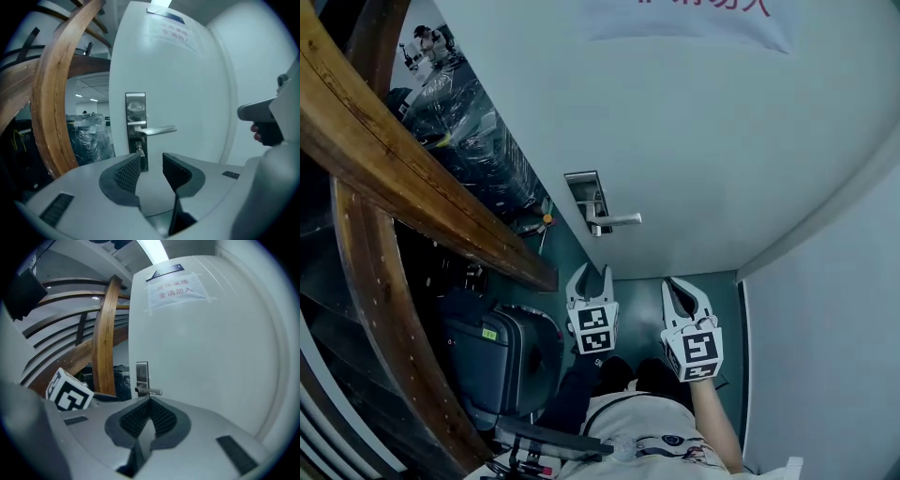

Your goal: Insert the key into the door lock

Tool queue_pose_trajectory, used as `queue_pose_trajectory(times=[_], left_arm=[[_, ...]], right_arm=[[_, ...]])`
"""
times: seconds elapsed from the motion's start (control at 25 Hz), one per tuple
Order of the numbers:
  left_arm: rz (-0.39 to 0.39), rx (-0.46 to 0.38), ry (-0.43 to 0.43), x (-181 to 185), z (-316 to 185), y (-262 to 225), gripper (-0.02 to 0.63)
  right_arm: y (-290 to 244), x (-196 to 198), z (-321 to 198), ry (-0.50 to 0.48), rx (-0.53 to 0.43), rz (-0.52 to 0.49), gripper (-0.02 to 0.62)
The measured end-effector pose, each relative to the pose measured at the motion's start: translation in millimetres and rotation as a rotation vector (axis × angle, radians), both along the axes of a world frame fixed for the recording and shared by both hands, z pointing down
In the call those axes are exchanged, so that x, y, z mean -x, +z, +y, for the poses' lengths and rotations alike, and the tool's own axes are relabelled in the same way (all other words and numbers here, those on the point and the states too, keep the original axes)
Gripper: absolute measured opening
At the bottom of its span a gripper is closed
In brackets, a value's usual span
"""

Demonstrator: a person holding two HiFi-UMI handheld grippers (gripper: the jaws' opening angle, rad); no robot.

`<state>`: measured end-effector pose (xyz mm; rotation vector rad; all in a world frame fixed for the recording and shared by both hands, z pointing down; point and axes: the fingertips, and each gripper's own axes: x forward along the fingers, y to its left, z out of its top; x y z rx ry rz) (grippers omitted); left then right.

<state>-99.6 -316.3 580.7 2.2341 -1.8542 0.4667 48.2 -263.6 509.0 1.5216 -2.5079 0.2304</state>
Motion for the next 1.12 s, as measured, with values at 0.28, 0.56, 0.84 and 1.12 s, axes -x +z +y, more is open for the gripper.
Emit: queue_pose_trajectory(times=[0.28, 0.56, 0.84, 1.12], left_arm=[[0.050, -0.067, 0.035, -10.1, 50.5, -91.8, 0.153], [0.075, -0.125, 0.024, -5.8, 60.5, -132.8, 0.014], [0.091, -0.143, 0.052, -11.3, 66.0, -146.2, 0.005], [0.093, -0.197, 0.053, -11.1, 53.6, -167.2, 0.005]], right_arm=[[-72.1, 30.7, 4.8, -0.080, -0.053, -0.023, 0.006], [-103.0, 37.4, 6.8, -0.108, -0.097, -0.030, 0.006], [-119.9, 35.5, 8.4, -0.104, -0.139, -0.034, 0.006], [-134.2, 35.8, 1.6, -0.086, -0.173, -0.041, 0.006]])
